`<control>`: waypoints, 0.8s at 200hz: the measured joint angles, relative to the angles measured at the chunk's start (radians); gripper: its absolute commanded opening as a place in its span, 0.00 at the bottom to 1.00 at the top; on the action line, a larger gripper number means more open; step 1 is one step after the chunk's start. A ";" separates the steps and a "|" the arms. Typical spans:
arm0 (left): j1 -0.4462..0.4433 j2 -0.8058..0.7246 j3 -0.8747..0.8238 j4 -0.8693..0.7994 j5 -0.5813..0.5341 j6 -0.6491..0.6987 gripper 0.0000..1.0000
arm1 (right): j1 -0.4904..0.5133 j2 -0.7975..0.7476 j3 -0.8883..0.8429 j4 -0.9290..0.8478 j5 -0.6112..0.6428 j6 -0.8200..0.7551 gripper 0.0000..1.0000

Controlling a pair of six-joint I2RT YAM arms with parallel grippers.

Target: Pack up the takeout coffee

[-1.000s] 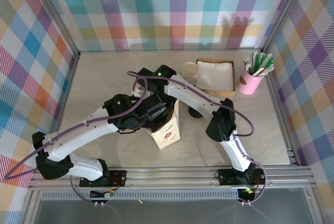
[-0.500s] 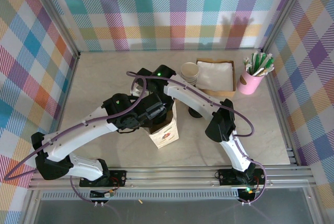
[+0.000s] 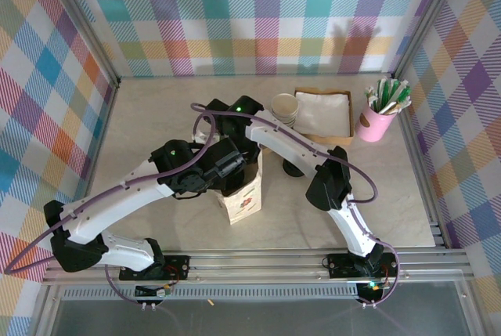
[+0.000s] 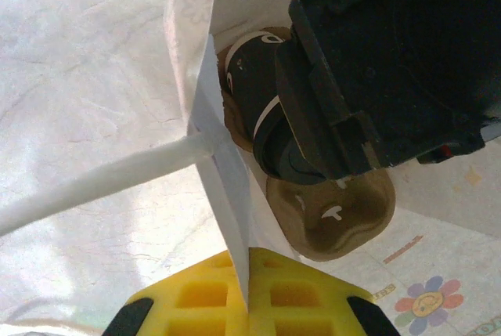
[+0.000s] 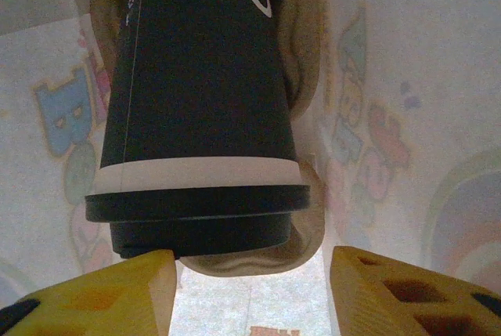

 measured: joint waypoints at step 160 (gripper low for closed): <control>0.105 -0.084 -0.081 0.050 0.093 0.035 0.00 | 0.014 -0.017 -0.193 0.218 -0.212 -0.157 0.76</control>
